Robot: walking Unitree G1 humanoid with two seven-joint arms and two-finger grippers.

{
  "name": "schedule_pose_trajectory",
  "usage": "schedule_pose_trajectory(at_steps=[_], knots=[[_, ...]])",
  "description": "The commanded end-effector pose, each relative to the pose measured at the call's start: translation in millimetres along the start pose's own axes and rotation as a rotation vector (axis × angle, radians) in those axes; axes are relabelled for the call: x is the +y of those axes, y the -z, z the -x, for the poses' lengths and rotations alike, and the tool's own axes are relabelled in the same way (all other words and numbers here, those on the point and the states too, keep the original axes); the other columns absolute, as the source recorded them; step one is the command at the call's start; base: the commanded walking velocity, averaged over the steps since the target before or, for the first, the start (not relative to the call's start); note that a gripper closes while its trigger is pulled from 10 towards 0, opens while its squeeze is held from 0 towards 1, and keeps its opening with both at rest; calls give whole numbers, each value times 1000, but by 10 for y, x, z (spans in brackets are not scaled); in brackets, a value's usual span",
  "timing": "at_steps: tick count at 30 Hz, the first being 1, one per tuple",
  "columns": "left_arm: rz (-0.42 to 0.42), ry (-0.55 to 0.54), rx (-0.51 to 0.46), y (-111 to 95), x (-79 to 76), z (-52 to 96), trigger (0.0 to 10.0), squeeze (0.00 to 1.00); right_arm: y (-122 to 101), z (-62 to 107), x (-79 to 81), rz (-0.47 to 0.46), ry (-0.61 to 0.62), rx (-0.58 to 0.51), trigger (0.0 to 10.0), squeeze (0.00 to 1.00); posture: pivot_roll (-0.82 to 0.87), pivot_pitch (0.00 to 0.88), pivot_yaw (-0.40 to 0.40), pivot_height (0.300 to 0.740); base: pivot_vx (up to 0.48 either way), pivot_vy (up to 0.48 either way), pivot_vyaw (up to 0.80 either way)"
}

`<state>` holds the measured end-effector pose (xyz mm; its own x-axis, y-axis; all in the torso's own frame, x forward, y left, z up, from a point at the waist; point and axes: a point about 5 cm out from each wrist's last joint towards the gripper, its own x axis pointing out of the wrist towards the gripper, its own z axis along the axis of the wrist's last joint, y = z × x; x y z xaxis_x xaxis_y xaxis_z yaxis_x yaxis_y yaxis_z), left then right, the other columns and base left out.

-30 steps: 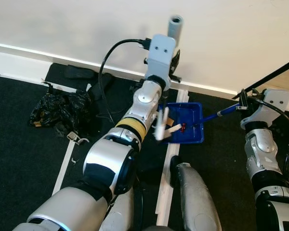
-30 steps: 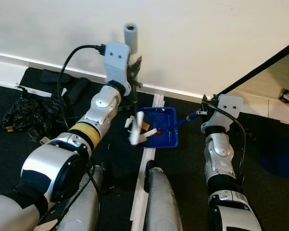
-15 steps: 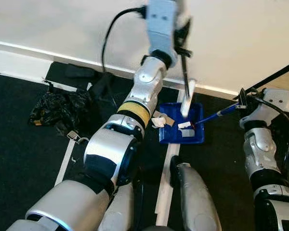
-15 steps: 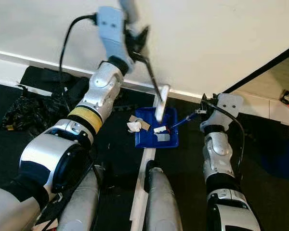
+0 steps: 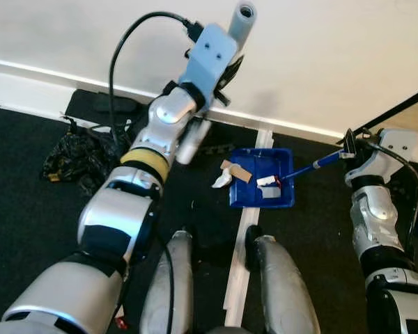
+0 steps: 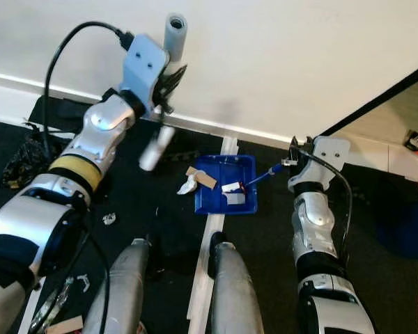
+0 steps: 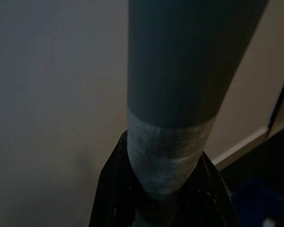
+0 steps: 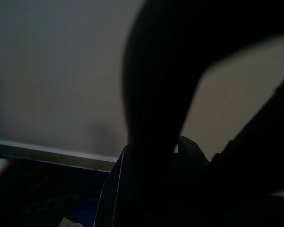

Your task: Sweep floor

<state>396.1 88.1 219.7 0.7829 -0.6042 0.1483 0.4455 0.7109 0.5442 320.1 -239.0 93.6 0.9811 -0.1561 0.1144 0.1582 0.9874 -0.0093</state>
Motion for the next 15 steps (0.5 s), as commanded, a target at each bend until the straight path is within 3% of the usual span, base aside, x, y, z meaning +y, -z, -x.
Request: schedule_pose_trajectory(at_steps=[1, 3, 6, 7, 9, 10, 11, 15], knots=[[-50, 49, 1, 83, -188, 31, 10000, 0, 561, 375, -55, -8, 33, 284, 10000, 0, -6, 458, -2, 740, 0, 0, 0], [-66, 59, 11, 118, -230, 46, 10000, 0, 561, 377, -58, -8, 33, 284, 10000, 0, -6, 458, -2, 740, 0, 0, 0], [-56, 113, 71, 283, -451, 105, 10000, 0, 573, 399, -62, -6, 34, 286, 10000, 0, -13, 463, 0, 740, 0, 0, 0], [-56, 113, 71, 283, -451, 105, 10000, 0, 573, 399, -62, -6, 34, 286, 10000, 0, -13, 463, 0, 740, 0, 0, 0], [-43, 147, 95, 377, -645, 150, 10000, 0, 584, 424, -70, -3, 35, 286, 10000, 0, -17, 467, 2, 740, 0, 0, 0], [-43, 147, 95, 377, -645, 150, 10000, 0, 584, 424, -70, -3, 35, 286, 10000, 0, -17, 467, 2, 740, 0, 0, 0], [-22, 161, 123, 449, -792, 183, 10000, 0, 591, 444, -73, 1, 35, 286, 10000, 0, -25, 471, 4, 740, 0, 0, 0], [55, 118, 164, 507, -973, 191, 10000, 0, 601, 473, -80, 5, 36, 286, 10000, 0, -32, 472, 7, 740, 0, 0, 0]])
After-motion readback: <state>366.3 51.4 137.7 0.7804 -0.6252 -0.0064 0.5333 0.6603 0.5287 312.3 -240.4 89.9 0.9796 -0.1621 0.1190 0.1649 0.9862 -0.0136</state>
